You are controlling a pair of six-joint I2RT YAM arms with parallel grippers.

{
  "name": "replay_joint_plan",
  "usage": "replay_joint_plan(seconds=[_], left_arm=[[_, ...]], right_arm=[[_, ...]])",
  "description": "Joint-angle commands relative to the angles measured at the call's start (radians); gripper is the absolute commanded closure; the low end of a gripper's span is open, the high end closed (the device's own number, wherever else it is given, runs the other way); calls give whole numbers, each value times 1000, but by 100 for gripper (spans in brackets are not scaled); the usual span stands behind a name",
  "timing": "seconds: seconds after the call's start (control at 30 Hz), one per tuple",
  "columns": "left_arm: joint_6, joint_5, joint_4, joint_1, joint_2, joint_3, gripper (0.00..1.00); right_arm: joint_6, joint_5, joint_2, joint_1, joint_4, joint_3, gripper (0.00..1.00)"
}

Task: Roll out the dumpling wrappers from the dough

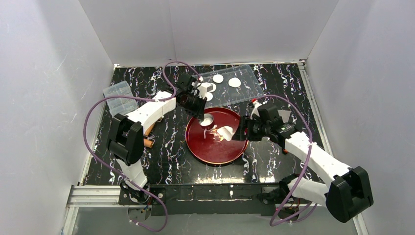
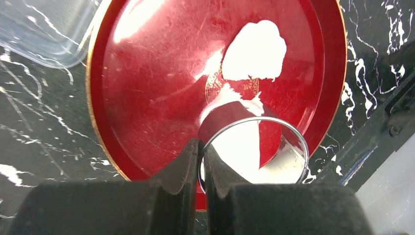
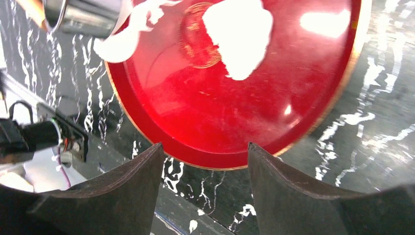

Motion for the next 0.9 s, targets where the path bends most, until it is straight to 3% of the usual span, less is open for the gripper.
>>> replay_joint_plan(seconds=[0.0,0.07,0.2,0.27,0.43,0.57,0.87], left_arm=[[-4,-64,-57,2,-87,84,100],[11,-126,-34,2,-109,76,100],[13,-195,-38,13,-84,72,100],[9,-196,-28,14,-82,64,100],[6,-217,-3,14,-82,71,100],[8,-225,24,14,-96,68,100],[26,-220,38,16,-150,55,100]], right_arm=[[-44,-40,16,70,93,19,30],[-47,12,19,74,53,35,30],[-13,379,10,63,-135,97,25],[11,480,-26,14,-203,102,21],[11,529,-83,-250,-221,17,10],[11,534,43,-414,-242,18,10],[14,625,423,-480,-289,136,13]])
